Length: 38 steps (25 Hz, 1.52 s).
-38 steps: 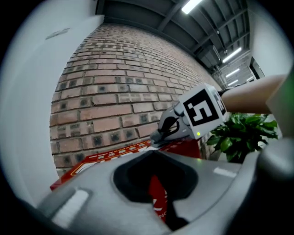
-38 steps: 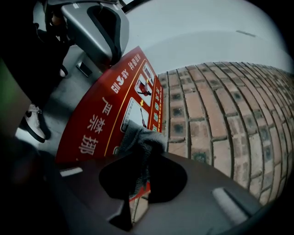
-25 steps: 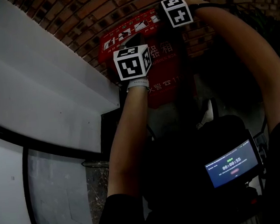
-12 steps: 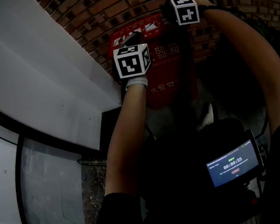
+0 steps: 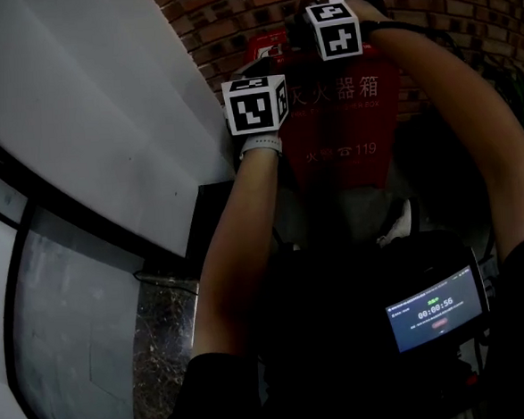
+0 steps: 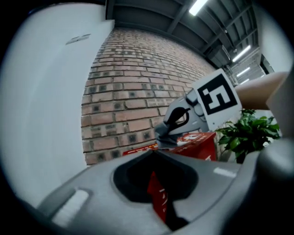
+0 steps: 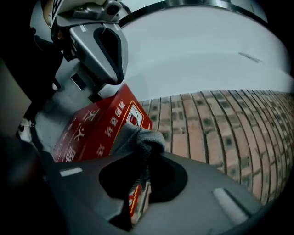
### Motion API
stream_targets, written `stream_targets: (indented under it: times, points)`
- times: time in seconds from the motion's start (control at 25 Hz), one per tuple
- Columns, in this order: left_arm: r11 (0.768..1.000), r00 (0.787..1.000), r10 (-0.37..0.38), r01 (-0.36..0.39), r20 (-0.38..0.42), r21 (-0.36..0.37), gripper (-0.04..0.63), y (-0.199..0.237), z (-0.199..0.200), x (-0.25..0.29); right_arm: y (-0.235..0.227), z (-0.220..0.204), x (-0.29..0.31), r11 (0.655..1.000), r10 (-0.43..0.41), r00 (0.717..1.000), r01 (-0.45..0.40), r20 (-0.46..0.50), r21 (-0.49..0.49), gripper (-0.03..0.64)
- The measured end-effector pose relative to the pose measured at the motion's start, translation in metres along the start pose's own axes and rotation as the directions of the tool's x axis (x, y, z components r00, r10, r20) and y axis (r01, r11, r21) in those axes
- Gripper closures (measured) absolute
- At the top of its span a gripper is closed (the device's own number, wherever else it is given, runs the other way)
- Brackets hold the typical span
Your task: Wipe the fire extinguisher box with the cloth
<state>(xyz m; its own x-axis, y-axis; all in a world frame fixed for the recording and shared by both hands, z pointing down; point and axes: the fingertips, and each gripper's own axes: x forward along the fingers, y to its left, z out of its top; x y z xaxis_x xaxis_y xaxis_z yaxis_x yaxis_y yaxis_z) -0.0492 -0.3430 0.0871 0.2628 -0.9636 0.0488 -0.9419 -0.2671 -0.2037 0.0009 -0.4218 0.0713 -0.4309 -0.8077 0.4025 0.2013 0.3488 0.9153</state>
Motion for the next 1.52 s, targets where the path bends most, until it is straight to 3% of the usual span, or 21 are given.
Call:
stream_targets:
  times: [0.32, 0.68, 1.08, 1.52]
  points:
    - [0.999, 1.0, 0.025, -0.025, 0.0, -0.024, 0.592, 0.045, -0.02, -0.015, 0.0, 0.079, 0.036, 0.999, 0.029, 0.998, -0.028, 0.057, -0.032, 0.586]
    - [0.999, 1.0, 0.025, -0.025, -0.003, -0.048, 0.592, 0.059, -0.036, -0.017, 0.02, 0.102, 0.062, 0.995, 0.086, 0.994, -0.082, 0.065, -0.063, 0.586]
    - [0.999, 1.0, 0.012, -0.012, 0.006, -0.037, 0.592, 0.051, -0.03, -0.018, 0.027, 0.088, 0.058, 0.992, 0.118, 0.992, -0.116, 0.036, -0.054, 0.587]
    - [0.999, 0.999, -0.034, 0.034, -0.015, -0.021, 0.592, 0.005, -0.026, 0.005, 0.039, 0.022, 0.034, 0.994, 0.103, 0.994, -0.103, -0.022, -0.029, 0.588]
